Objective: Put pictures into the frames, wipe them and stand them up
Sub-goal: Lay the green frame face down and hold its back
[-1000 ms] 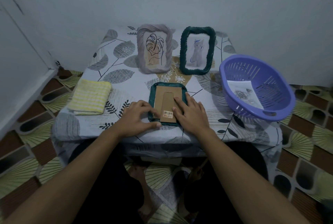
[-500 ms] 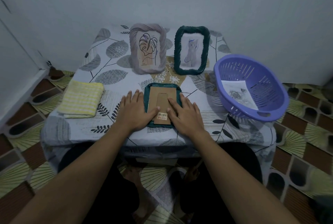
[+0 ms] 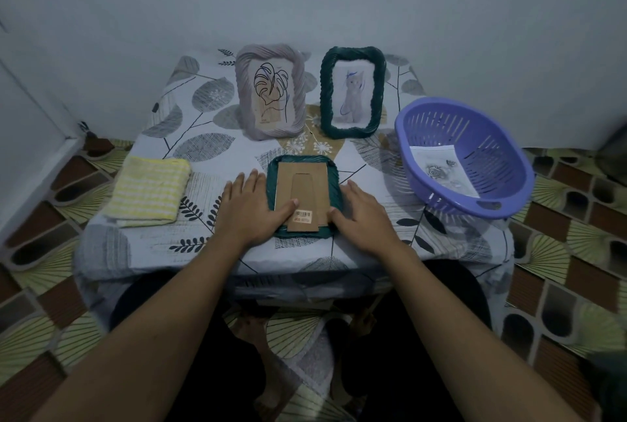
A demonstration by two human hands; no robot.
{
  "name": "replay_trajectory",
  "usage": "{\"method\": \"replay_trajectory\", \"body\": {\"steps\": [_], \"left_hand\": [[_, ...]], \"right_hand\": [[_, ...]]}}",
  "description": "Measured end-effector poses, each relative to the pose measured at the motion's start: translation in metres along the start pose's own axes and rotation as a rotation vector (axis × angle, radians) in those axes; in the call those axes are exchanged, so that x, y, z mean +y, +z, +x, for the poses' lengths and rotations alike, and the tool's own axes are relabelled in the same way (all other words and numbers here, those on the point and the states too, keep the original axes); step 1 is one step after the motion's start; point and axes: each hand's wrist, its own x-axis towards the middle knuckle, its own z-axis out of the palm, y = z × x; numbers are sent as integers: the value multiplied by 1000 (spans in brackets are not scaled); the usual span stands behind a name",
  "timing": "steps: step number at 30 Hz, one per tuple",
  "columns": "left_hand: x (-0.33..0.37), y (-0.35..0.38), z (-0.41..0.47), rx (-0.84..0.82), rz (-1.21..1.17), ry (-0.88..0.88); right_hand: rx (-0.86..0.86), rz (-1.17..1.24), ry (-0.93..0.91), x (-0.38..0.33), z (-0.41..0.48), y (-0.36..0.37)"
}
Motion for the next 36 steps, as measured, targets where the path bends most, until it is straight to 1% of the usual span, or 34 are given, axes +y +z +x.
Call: {"method": "replay_trajectory", "body": {"steps": [2, 5, 9, 17, 20, 25, 30, 36], "left_hand": [[0, 0, 0, 5, -1, 1], [-1, 1, 0, 8, -1, -1], [-1, 1, 0, 9, -6, 0], [-1, 1, 0, 17, -4, -1], [-2, 1, 1, 20, 1, 5], [-2, 2, 1, 20, 3, 5], [-2, 1, 0, 12, -11, 3], [-3, 3, 1, 18, -8, 9]], "right_hand": [[-11, -45, -8, 4, -7, -1], [11, -36, -30, 5, -14, 1], [32, -21, -7, 0, -17, 1], [65, -104, -20, 0, -15, 1], [50, -113, -17, -2, -14, 0], [43, -89, 32, -8, -12, 3], [69, -10, 85, -14, -10, 8], [47, 49, 122, -15, -7, 6]]}}
